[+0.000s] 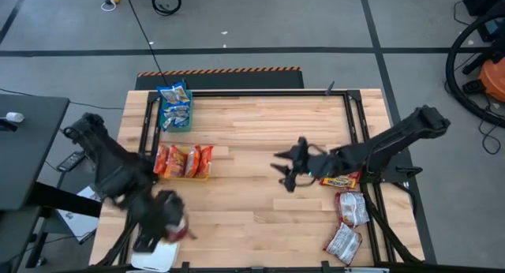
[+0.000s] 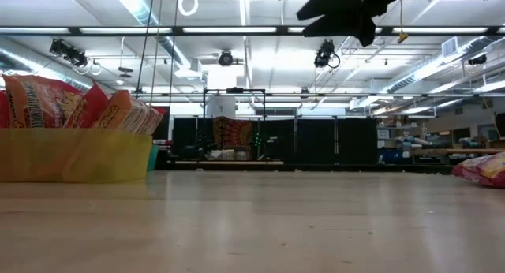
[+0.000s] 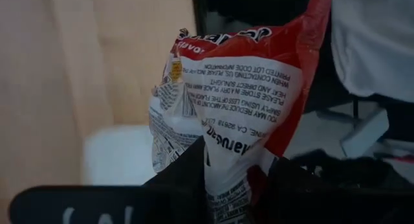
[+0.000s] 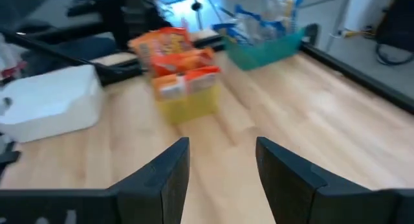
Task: Sort Maruchan noodles
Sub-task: Put the red noodle pack into the white bin
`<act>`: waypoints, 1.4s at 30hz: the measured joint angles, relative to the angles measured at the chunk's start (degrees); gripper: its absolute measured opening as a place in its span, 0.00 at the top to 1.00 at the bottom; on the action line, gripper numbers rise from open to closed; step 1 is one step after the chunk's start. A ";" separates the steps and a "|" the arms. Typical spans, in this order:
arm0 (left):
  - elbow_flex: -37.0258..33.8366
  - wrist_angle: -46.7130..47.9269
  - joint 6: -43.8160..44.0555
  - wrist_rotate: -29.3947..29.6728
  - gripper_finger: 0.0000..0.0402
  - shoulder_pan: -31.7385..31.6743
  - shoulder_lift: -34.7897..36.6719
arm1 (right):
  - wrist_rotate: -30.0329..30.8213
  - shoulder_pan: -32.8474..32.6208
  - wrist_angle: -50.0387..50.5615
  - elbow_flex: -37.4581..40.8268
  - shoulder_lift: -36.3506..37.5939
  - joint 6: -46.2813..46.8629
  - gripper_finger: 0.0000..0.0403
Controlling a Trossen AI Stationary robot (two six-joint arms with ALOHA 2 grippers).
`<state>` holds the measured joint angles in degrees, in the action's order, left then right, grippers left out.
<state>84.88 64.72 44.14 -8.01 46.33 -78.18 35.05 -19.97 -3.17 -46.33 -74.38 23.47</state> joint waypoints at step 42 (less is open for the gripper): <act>-0.02 -0.74 20.78 -7.99 0.84 16.06 -23.10 | 4.34 -17.02 -10.90 -31.28 -38.96 -2.65 0.55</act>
<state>84.86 63.98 64.92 -16.00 62.39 -101.28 39.40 -36.99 -14.07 -77.60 -113.34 20.82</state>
